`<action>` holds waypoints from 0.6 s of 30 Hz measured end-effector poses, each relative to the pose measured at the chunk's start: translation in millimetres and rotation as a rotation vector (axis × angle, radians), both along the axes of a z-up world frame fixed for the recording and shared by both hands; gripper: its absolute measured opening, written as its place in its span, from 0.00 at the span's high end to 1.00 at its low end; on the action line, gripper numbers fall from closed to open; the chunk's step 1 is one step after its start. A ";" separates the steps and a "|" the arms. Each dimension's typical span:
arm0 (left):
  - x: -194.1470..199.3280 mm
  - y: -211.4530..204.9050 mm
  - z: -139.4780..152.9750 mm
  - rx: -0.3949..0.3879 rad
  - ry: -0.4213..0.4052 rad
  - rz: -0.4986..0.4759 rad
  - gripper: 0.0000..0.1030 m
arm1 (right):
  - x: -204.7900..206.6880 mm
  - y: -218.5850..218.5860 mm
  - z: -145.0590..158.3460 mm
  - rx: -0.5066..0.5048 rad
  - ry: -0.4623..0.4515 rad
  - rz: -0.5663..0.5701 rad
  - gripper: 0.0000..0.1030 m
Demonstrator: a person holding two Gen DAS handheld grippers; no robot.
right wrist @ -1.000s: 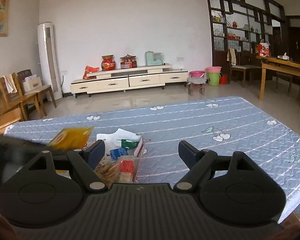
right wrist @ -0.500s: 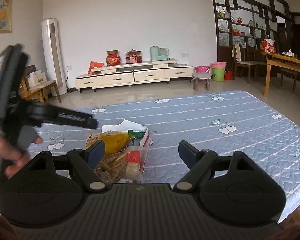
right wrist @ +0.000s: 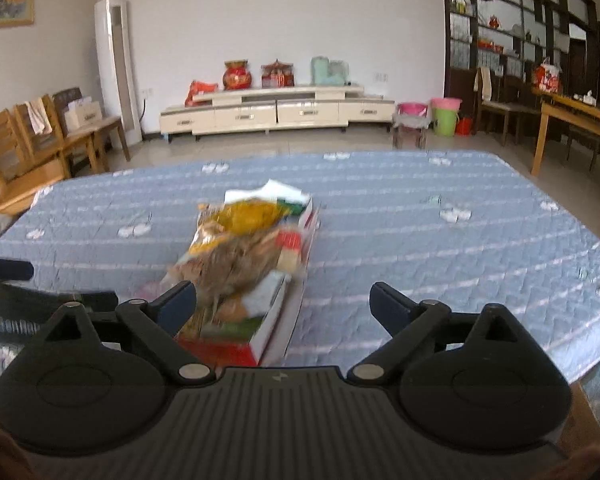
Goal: Organize snacks
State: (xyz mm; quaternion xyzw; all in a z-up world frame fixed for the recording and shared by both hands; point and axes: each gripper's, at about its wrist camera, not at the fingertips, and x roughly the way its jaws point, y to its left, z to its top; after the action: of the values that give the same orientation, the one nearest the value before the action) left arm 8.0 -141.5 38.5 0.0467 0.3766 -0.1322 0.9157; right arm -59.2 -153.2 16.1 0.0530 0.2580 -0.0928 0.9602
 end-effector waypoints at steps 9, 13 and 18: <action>-8.4 7.4 0.2 -0.003 -0.008 0.013 0.01 | -9.0 11.6 0.4 -0.024 0.018 -0.006 0.00; -9.7 11.1 -1.7 -0.020 -0.002 0.021 0.01 | -9.6 13.6 -1.5 -0.031 0.022 -0.012 0.00; -7.3 12.0 -4.9 -0.015 0.002 0.031 0.01 | -8.3 14.3 -2.4 -0.033 0.028 -0.009 0.00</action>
State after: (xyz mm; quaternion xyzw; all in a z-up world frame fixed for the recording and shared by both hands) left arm 0.7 -129.5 33.6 0.0338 0.3773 -0.1209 0.9175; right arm -67.6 -138.9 13.7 0.0368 0.2696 -0.1022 0.9568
